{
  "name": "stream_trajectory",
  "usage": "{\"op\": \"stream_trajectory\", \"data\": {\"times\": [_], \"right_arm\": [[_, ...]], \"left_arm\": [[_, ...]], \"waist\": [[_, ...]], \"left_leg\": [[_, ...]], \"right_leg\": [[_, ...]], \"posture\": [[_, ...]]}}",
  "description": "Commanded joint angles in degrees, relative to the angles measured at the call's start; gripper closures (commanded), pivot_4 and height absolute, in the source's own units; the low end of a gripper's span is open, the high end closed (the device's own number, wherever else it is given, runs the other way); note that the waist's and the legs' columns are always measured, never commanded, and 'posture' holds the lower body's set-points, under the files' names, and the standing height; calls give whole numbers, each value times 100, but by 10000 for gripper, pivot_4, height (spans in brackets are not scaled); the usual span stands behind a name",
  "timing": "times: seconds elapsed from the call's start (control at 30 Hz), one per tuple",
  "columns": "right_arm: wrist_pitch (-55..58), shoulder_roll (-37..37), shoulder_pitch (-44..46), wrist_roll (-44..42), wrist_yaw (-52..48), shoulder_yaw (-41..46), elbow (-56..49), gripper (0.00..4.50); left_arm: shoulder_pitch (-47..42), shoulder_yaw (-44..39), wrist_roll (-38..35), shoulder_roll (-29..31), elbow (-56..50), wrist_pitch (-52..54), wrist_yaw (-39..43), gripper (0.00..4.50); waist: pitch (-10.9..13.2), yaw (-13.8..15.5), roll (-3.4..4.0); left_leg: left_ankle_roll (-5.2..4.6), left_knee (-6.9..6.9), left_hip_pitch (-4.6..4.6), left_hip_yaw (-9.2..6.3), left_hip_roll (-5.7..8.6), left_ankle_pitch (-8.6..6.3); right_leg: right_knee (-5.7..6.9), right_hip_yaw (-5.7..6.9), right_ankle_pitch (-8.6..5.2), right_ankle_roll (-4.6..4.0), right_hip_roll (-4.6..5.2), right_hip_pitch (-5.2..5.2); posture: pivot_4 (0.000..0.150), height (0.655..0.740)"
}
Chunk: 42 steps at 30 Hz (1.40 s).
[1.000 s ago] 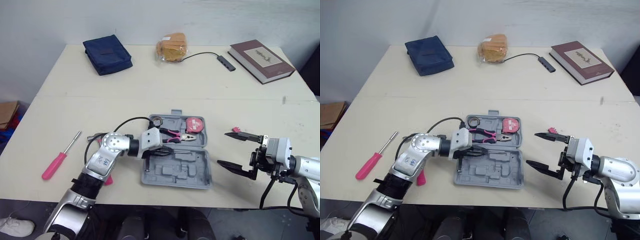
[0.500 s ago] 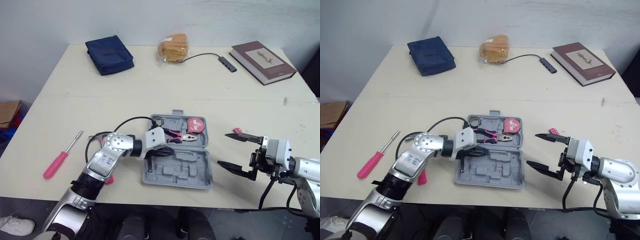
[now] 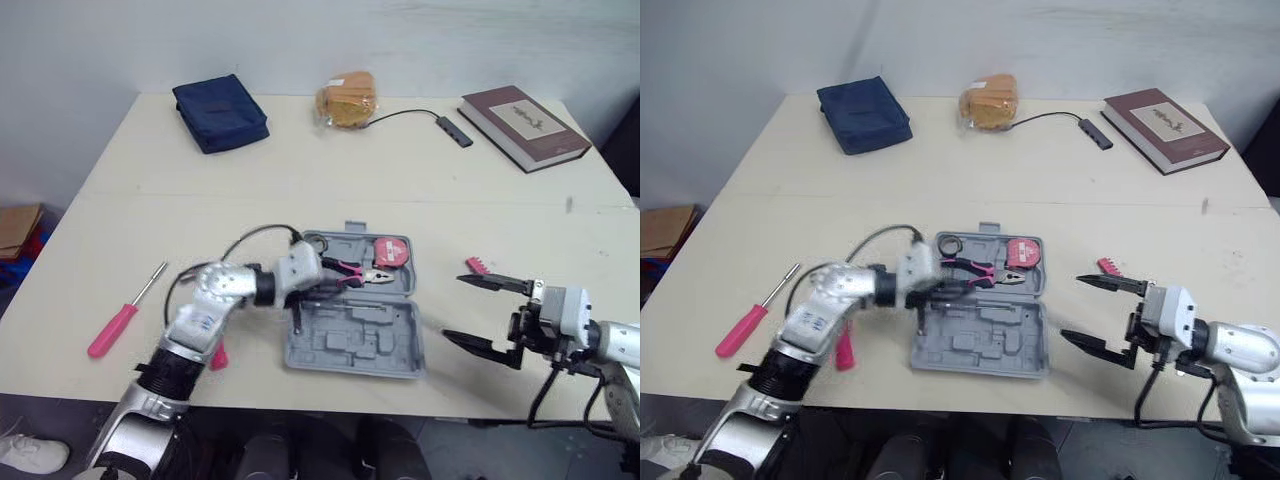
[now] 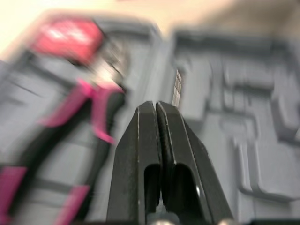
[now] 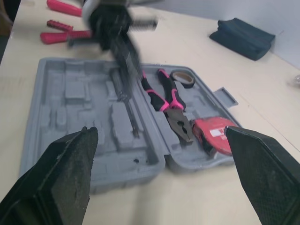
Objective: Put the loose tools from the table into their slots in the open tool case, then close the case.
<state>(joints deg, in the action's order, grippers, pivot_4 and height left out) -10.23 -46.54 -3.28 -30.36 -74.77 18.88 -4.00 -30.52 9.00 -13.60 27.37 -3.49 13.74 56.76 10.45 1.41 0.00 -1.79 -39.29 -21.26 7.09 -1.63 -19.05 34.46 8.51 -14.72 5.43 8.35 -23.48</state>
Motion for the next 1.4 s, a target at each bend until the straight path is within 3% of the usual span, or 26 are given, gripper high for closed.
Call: {"op": "stream_trajectory", "data": {"times": [0.03,0.2,0.27,0.3,0.37,0.53,0.8,1.03,1.13,1.3,1.4], "right_arm": [[-261,-278,-131,-205,-370,653,360,0],[-903,-704,57,24,-583,1306,1717,0],[-1242,-883,237,127,-573,1494,2393,0],[-1425,-971,305,187,-605,1553,2737,0],[-1755,-1116,423,283,-684,1616,3343,0],[-2562,-1536,770,669,-448,1678,5337,0],[-3131,-1738,878,877,162,1712,6791,0],[-3269,-1857,699,1042,801,1649,7278,0],[-3272,-1733,886,1015,584,1544,7186,0],[-3124,-1325,1341,792,-84,1358,6640,0],[-2792,-968,1575,523,-546,1136,5886,0]], "left_arm": [[148,-701,-563,513,-258,-394,581,32563],[893,-2135,-983,1399,356,-585,715,9719],[1242,-2716,-1005,1707,727,-817,672,2225],[1396,-2992,-1006,1849,944,-942,647,988],[1635,-3405,-959,2067,1346,-1193,574,988],[2707,-5007,-748,2870,3864,-2345,72,988],[3883,-5739,-823,3075,5308,-2962,-392,988],[4243,-6033,-1124,2944,5224,-3007,-472,988],[4284,-6012,-1218,2883,4974,-2905,-437,988],[4573,-6047,-1543,2574,3801,-2361,-358,988],[4950,-5994,-1869,2255,2551,-1591,-367,988]], "waist": [[-3,-9,5],[1,-104,5],[4,-148,8],[6,-156,6],[6,-165,6],[11,-255,14],[12,-301,15],[10,-314,18],[8,-332,22],[7,-407,16],[7,-437,17]], "left_leg": [[0,0,2,2,0,0],[-1,8,9,8,-2,-1],[-1,9,9,9,-2,-1],[-1,11,9,10,-2,-2],[1,13,9,10,-3,-3],[8,21,9,14,-11,-21],[47,29,16,21,-16,-54],[59,35,17,23,-20,-59],[57,41,20,47,-20,-61],[60,44,41,67,-32,-64],[66,48,42,72,-37,-67]], "right_leg": [[-1,10,0,0,0,1],[-1,13,0,0,-4,0],[-1,12,0,0,-3,-1],[-1,12,-1,-1,-2,-3],[-5,13,-1,-2,-2,-3],[-12,11,-4,-6,17,-13],[-14,-15,-8,-9,36,-20],[-13,-53,-10,-15,36,-28],[-11,-71,-10,-14,34,-38],[-3,-92,-10,-13,22,-35],[-2,-95,-10,-15,18,-36]], "posture": [[1500,7400],[1500,7400],[1500,7400],[1500,7400],[1500,7400],[1500,7400],[1500,7400],[1500,7400],[1500,7400],[1500,7400],[1500,7400]]}}
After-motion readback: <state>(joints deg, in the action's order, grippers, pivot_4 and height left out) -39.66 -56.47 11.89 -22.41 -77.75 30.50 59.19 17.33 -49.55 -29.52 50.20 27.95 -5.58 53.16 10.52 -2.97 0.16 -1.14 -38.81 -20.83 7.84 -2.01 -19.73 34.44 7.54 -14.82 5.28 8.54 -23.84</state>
